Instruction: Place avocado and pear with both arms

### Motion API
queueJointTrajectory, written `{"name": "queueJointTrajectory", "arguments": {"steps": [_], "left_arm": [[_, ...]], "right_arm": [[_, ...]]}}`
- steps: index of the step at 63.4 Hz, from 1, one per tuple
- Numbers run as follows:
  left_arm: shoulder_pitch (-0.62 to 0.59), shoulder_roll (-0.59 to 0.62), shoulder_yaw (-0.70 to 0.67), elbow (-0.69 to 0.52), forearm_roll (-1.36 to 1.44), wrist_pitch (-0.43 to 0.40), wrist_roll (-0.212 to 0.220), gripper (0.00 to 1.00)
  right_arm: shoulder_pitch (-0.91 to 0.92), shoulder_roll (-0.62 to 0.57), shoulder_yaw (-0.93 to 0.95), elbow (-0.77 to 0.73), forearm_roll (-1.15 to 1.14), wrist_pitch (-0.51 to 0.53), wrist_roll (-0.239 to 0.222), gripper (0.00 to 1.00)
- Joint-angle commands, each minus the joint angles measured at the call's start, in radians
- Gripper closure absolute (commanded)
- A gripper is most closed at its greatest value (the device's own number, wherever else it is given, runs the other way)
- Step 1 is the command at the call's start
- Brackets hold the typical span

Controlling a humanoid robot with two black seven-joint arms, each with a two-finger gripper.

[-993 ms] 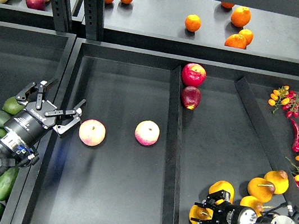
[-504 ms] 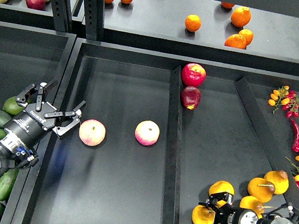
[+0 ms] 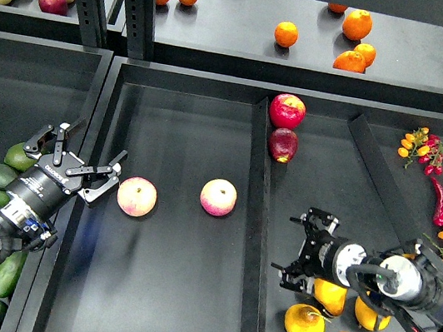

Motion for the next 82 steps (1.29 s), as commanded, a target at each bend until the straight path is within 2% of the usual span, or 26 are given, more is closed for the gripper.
{"name": "queueJointTrajectory", "arguments": {"steps": [1, 17, 29, 58, 65, 66, 71, 76, 79, 82], "left_arm": [[0.001, 0.000, 0.000, 0.000, 0.000, 0.000, 0.000, 0.01], [0.006, 0.000, 0.000, 0.003, 0.000, 0.000, 0.000, 0.01], [0.006, 0.000, 0.001, 0.006, 0.000, 0.000, 0.000, 0.01], [0.038, 0.000, -0.026, 0.021, -0.003, 0.000, 0.000, 0.01], [0.055, 0.000, -0.049, 0.040, -0.011, 0.000, 0.000, 0.01], [0.058, 0.000, -0.064, 0.043, -0.014, 0.000, 0.000, 0.01], [0.058, 0.000, -0.092, 0.041, -0.018, 0.000, 0.000, 0.01], [0.058, 0.000, -0.106, 0.040, -0.025, 0.000, 0.000, 0.01], [0.059, 0.000, -0.118, 0.041, -0.025, 0.000, 0.000, 0.01], [0.065, 0.000, -0.130, 0.041, -0.026, 0.000, 0.000, 0.01]], "right_arm": [[0.029, 0.084, 0.097, -0.005, -0.002, -0.033, 0.000, 0.01], [0.070, 0.302, 0.315, -0.094, -0.010, -0.033, 0.000, 0.01], [0.063, 0.342, 0.421, -0.123, -0.008, -0.033, 0.000, 0.01], [0.038, 0.342, 0.586, -0.307, -0.042, 0.409, 0.000, 0.00], [-0.015, 0.342, 0.612, -0.361, -0.033, 0.528, 0.000, 0.00], [-0.055, 0.342, 0.628, -0.382, -0.031, 0.597, 0.000, 0.00], [-0.107, 0.342, 0.634, -0.398, -0.023, 0.672, 0.000, 0.00], [-0.154, 0.342, 0.645, -0.407, 0.003, 0.743, 0.047, 0.00], [-0.183, 0.342, 0.642, -0.412, 0.026, 0.801, 0.116, 0.00], [-0.196, 0.342, 0.635, -0.415, 0.033, 0.837, 0.164, 0.00]]}}
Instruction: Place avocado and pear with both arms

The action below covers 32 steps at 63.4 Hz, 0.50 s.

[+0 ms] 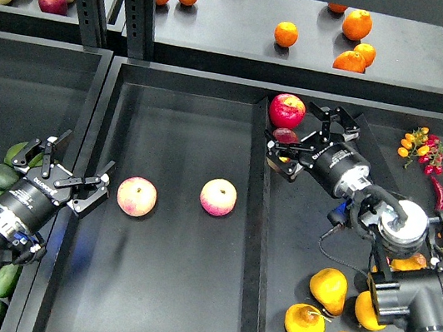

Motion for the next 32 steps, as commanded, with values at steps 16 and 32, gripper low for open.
{"name": "queueJointTrajectory", "arguments": {"steps": [16, 32], "left_arm": [[0.103, 0.000, -0.050, -0.047, -0.003, 0.000, -0.104, 0.01], [0.152, 0.000, -0.022, -0.047, -0.064, 0.000, -0.091, 0.01]], "right_arm": [[-0.131, 0.000, -0.030, -0.017, 0.061, 0.146, 0.165, 0.00], [-0.237, 0.000, -0.094, 0.070, 0.240, 0.148, 0.168, 0.00]]}}
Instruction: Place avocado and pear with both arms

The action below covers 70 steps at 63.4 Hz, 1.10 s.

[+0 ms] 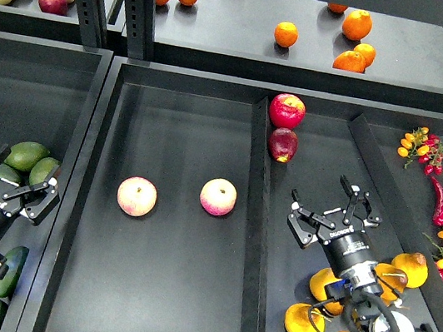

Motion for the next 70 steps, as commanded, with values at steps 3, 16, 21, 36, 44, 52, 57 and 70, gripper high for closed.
{"name": "queueJointTrajectory", "arguments": {"steps": [3, 16, 21, 36, 44, 52, 57, 70], "left_arm": [[0.006, 0.000, 0.041, -0.022, -0.088, 0.000, 0.004, 0.01], [0.008, 0.000, 0.067, -0.163, -0.101, 0.000, 0.000, 0.01], [0.008, 0.000, 0.090, -0.220, -0.099, 0.000, -0.006, 0.01], [0.038, 0.000, 0.171, -0.307, -0.081, 0.000, -0.011, 0.01], [0.061, 0.000, 0.168, -0.311, -0.079, 0.000, -0.014, 0.01], [0.094, 0.000, 0.188, -0.307, -0.072, 0.000, -0.023, 0.01], [0.097, 0.000, 0.198, -0.307, -0.065, 0.000, -0.025, 0.01], [0.097, 0.000, 0.210, -0.300, -0.061, 0.000, -0.025, 0.01]], "right_arm": [[-0.039, 0.000, -0.064, 0.093, 0.112, -0.002, 0.001, 0.00], [-0.100, 0.000, -0.080, 0.224, 0.171, -0.037, 0.002, 0.00], [-0.131, 0.000, -0.089, 0.291, 0.188, -0.095, 0.001, 0.00], [-0.147, 0.000, -0.104, 0.391, 0.225, -0.175, 0.002, 0.00], [-0.147, 0.000, -0.104, 0.399, 0.243, -0.170, 0.010, 0.00], [-0.149, 0.000, -0.115, 0.395, 0.268, -0.184, 0.033, 0.00], [-0.149, 0.000, -0.117, 0.397, 0.268, -0.186, 0.033, 0.00], [-0.152, 0.000, -0.112, 0.397, 0.263, -0.173, 0.036, 0.00]]}}
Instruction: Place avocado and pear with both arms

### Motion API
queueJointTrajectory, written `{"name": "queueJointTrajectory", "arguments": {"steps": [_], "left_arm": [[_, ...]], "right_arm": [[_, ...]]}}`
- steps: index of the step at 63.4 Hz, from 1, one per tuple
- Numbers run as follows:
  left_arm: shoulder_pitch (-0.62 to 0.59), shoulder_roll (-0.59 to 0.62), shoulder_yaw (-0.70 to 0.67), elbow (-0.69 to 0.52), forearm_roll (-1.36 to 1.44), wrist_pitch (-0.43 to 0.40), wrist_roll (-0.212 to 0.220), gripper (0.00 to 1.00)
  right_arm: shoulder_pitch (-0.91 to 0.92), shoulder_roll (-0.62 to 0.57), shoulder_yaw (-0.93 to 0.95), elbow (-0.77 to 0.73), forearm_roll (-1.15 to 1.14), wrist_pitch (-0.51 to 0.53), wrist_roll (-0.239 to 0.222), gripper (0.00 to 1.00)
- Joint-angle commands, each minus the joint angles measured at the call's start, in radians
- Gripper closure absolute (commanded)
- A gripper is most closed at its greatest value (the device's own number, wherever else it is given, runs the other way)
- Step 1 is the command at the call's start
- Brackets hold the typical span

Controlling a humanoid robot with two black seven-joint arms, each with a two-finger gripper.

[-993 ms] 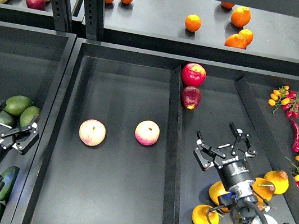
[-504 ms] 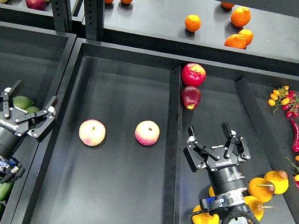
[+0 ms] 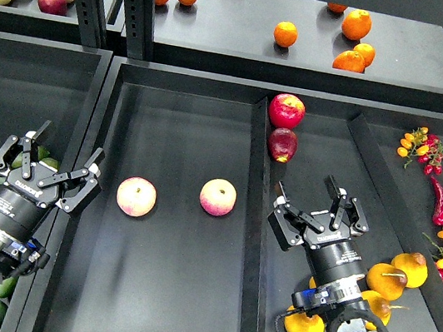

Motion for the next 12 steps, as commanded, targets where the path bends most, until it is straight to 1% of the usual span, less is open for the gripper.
{"name": "queueJointTrajectory", "arguments": {"steps": [1, 12], "left_arm": [[0.000, 0.000, 0.005, 0.005, 0.001, 0.000, 0.000, 0.01], [0.000, 0.000, 0.005, 0.005, 0.001, 0.000, 0.000, 0.01]], "right_arm": [[-0.003, 0.000, 0.002, 0.000, -0.005, 0.009, 0.002, 0.00], [-0.006, 0.000, 0.003, -0.002, -0.008, 0.006, 0.000, 0.00]]}}
